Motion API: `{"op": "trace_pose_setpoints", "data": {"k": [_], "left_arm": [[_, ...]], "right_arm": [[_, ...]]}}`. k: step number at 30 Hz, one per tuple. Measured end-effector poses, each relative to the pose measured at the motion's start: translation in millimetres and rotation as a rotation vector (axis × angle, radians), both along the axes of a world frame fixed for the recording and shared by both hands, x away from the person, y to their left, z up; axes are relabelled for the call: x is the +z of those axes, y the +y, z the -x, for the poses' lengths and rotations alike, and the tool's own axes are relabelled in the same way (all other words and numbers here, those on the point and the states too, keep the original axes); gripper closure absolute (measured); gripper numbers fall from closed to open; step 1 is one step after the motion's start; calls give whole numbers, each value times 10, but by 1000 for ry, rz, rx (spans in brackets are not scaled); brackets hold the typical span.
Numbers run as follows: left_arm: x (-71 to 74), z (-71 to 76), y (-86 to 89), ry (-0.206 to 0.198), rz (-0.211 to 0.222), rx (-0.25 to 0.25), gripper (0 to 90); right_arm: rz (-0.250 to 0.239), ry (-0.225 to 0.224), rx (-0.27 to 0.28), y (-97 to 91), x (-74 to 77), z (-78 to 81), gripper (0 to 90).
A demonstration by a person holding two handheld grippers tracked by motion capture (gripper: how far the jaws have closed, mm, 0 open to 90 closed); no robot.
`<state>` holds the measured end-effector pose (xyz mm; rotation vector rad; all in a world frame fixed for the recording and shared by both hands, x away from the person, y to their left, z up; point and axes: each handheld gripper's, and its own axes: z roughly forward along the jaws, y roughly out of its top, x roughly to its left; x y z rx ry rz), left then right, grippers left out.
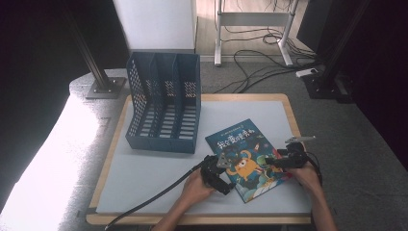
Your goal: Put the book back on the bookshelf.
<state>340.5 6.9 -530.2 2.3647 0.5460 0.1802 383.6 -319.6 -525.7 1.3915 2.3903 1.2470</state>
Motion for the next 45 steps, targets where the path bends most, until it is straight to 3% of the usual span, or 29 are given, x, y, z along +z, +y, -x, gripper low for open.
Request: {"op": "trace_pose_setpoints", "data": {"k": [10, 11, 14, 21, 25, 27, 31, 35, 41, 45], "left_arm": [[6, -29, 32, 29, 29, -3, 0], [6, -29, 32, 29, 28, -3, 0], [6, -29, 32, 29, 28, -3, 0], [6, -28, 33, 28, 27, -3, 0], [6, -28, 33, 29, 27, -3, 0], [6, -28, 33, 29, 28, -3, 0], [5, -28, 33, 29, 29, -2, 0], [5, -30, 34, 30, 30, -3, 0], [5, -28, 33, 29, 29, -2, 0], [6, -27, 33, 28, 27, -2, 0]], "right_arm": [[-78, 37, 10, -133, 17, 109, 154], [-130, 29, -1, -177, 45, 131, 167], [-176, 2, -4, -230, 139, 164, 210], [-126, 3, 15, -223, 224, 179, 255], [-128, 13, 17, -271, 177, 222, 328], [-165, 28, 60, -290, 145, 271, 378], [-145, 12, 93, -295, 168, 317, 423], [-126, 3, 111, -320, 233, 216, 450], [-109, 31, 156, -295, 279, 48, 502], [-144, -17, 166, -339, 318, 90, 546]]}}
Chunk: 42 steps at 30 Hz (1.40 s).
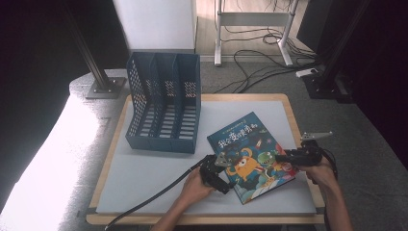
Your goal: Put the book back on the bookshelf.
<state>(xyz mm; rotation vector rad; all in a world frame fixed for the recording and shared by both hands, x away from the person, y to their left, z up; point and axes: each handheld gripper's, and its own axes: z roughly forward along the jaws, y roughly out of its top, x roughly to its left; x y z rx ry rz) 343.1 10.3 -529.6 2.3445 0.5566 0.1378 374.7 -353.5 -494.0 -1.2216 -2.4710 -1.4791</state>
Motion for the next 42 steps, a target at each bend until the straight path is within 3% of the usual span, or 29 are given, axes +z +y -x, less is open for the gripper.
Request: {"op": "trace_pose_setpoints", "data": {"k": [6, 8, 16, 20, 26, 30, 37, 42], "left_arm": [[1, 2, 3, -2, -2, -3, 0], [1, 5, 2, -3, -1, -1, 0], [5, -6, 28, -15, -22, -12, 0], [19, -51, 72, 8, -13, -11, 0], [29, -131, 115, 39, 8, -8, 0], [31, -202, 139, 75, 45, -3, 0], [26, -249, 128, 82, 58, 3, 0], [37, -334, 128, 126, 91, 9, 0]], "right_arm": [[-24, -84, 8, -19, 34, 91, 563], [-7, -117, -13, 4, 68, 141, 565], [12, -184, -31, 39, 136, 266, 570], [-2, -215, -35, 25, 124, 302, 578], [-16, -245, -41, 7, 130, 359, 584], [-17, -266, -41, 12, 145, 384, 586], [-27, -284, -39, -6, 160, 423, 596], [-25, -289, -40, -5, 176, 440, 597]]}}
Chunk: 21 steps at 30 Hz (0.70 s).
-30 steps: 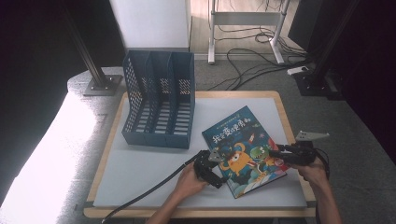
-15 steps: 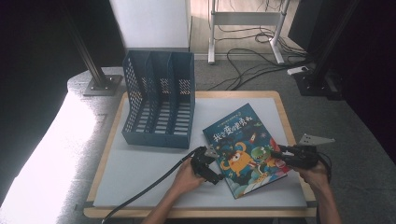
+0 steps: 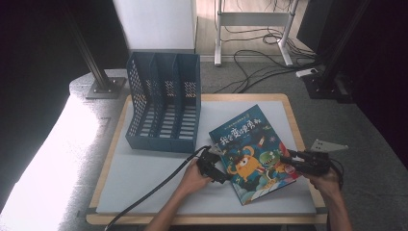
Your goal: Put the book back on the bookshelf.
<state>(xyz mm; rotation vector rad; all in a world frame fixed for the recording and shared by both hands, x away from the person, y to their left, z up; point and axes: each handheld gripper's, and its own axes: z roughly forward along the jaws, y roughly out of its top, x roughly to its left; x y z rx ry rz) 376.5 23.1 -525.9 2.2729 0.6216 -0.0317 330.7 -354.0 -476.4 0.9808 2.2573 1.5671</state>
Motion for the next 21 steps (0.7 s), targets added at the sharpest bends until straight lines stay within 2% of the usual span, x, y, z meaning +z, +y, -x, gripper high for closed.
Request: {"op": "trace_pose_setpoints", "data": {"k": [4, 9, 13, 16, 21], "left_arm": [[-9, -36, -10, 10, 31, 13, 0], [1, -64, -8, 36, 67, 17, 0], [53, -63, 0, 30, 95, 19, 0], [109, -59, 11, 25, 125, 25, 0], [202, -46, 40, 9, 124, 41, 0]], "right_arm": [[-2, 6, 4, -15, 3, 5, 599], [-8, 49, -3, -61, -26, -5, 600], [2, 99, -21, -89, -51, -24, 598], [5, 118, -28, -109, -71, -27, 597], [9, 147, -42, -96, -116, -65, 594]]}}
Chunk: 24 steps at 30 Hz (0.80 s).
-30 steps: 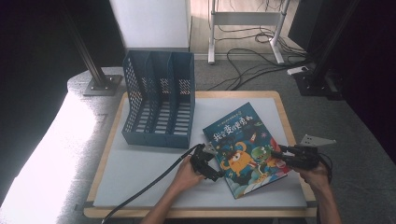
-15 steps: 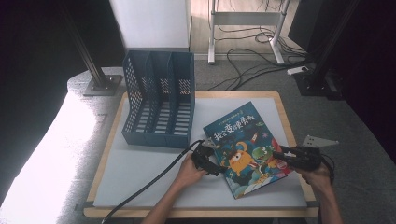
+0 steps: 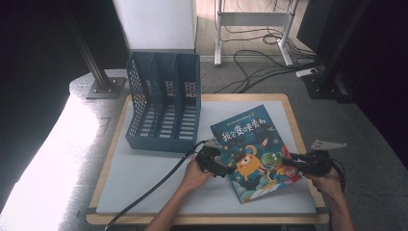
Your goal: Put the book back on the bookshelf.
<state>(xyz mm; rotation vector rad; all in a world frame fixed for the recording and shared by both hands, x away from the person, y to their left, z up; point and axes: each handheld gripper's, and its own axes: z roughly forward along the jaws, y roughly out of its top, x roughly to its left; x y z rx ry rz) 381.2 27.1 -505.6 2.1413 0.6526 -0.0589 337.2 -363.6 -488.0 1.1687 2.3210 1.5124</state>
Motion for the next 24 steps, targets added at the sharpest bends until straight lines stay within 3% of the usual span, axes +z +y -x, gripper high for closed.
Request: {"op": "trace_pose_setpoints", "data": {"k": [7, 10, 12, 14, 18, 20, 24], "left_arm": [[131, 9, 39, 19, 24, -13, 0], [214, 28, 58, 26, 63, -12, 0], [290, 63, 71, -11, 54, -10, 15], [374, 117, 84, -89, -9, 21, 94], [452, 150, 111, -142, -60, 71, 250], [464, 153, 122, -155, -77, 86, 335], [479, 138, 141, -133, -63, 81, 375]], "right_arm": [[14, 26, -11, 96, -50, -76, 584], [45, 30, -23, 160, -69, -102, 566], [80, 32, -34, 207, -83, -119, 557], [94, 33, -36, 240, -99, -135, 553], [86, 33, -37, 277, -110, -152, 549], [88, 34, -37, 283, -111, -157, 546], [99, 26, -41, 298, -113, -155, 541]]}}
